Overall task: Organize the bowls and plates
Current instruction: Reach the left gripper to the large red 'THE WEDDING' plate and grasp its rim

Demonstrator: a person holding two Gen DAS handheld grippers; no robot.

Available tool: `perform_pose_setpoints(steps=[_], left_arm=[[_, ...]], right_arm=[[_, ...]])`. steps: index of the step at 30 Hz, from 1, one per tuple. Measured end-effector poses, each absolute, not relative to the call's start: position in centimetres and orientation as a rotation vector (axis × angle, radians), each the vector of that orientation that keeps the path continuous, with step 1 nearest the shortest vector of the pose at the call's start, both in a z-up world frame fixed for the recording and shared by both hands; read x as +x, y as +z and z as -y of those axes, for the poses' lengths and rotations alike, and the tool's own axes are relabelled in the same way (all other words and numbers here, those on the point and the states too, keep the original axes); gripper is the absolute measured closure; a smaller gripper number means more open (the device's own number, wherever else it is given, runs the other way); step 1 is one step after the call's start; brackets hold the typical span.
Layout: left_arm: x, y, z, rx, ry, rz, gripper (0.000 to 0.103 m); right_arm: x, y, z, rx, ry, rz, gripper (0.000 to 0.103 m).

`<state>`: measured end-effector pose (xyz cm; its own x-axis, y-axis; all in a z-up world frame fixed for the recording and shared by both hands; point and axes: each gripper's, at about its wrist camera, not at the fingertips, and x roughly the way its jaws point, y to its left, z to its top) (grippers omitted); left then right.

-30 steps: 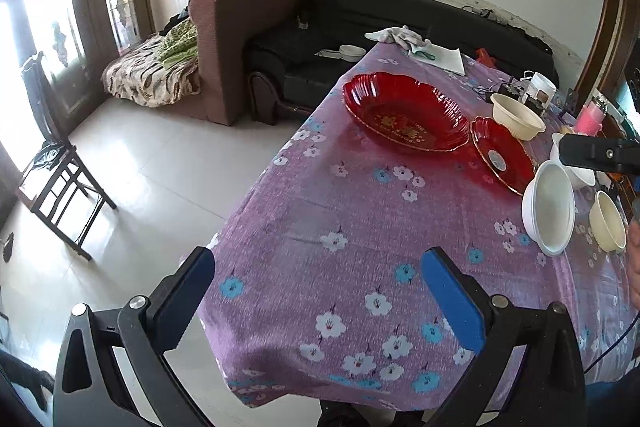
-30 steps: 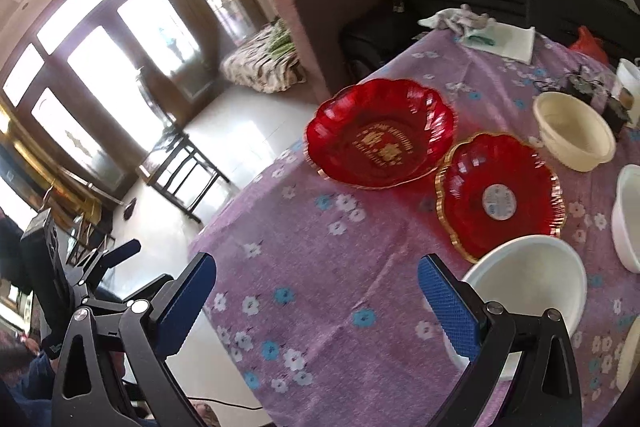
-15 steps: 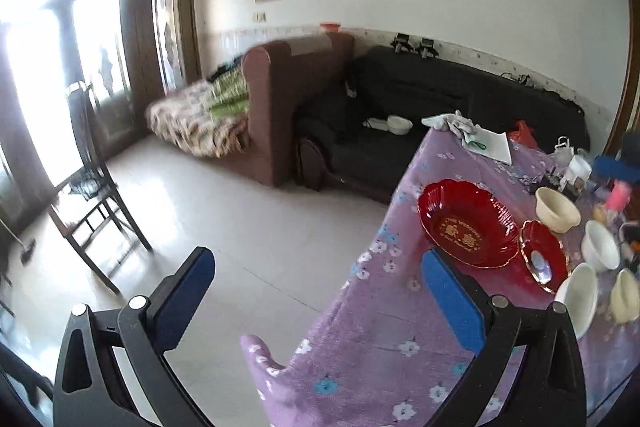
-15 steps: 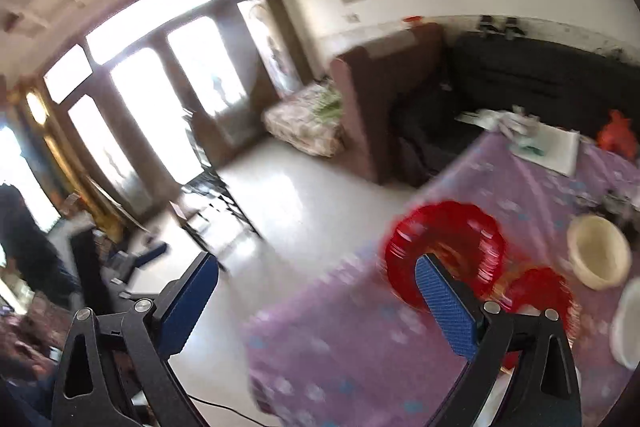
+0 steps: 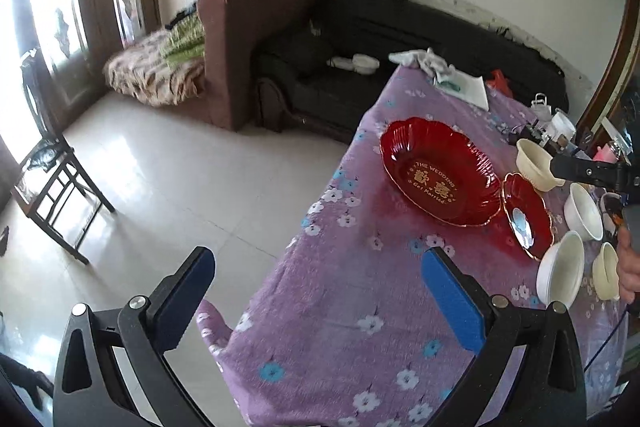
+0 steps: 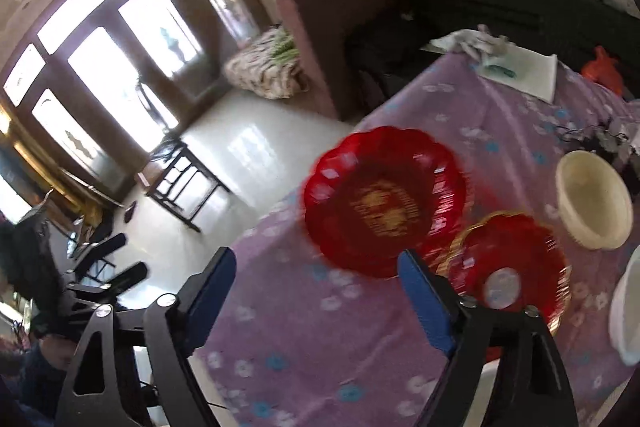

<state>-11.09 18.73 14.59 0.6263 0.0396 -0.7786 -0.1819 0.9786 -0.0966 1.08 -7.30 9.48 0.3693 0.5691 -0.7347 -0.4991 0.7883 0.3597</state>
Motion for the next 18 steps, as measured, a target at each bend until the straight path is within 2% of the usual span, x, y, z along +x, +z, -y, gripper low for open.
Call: perform_pose_setpoints(steps=[2,7,8,9,11,13,14,18], left_arm=[[-8.8,14.0,-18.6,-0.198,0.096,-0.919,0.0],[-2.9,11.8,-18.0,-0.252,0.035,-0.979,0.0],[-1.5,11.1,-17.9,-0.261,0.018,-0.995,0.0],[-0.2,10.4,-17.8,-0.266,0.014,-1.014,0.002],[2.1,9.1,-17.7,-0.281,0.003,-1.044,0.012],[4.1,7.8,-17.4,-0.285,-0.014,-1.075,0.018],[4.9,7.3,-17.3,-0.289,-0.018,-1.084,0.021],[7.0,6.0,-17.1,-0.304,-0.052,-1.103,0.026]], right_arm=[[3.0,9.0,8.8,0.102,0.634,-0.994,0.024],[8.1,6.5,11.9,0.124,0.549,-1.052,0.026],[9.2,5.7,12.0,0.131,0.539,-1.076,0.033],[9.8,5.3,12.2,0.137,0.524,-1.082,0.035],[11.5,4.0,12.1,0.148,0.523,-1.11,0.039],[13.1,3.0,11.7,0.137,0.505,-1.132,0.046],[13.7,2.5,11.5,0.138,0.506,-1.143,0.047],[15.6,0.5,11.0,0.107,0.479,-1.18,0.055]])
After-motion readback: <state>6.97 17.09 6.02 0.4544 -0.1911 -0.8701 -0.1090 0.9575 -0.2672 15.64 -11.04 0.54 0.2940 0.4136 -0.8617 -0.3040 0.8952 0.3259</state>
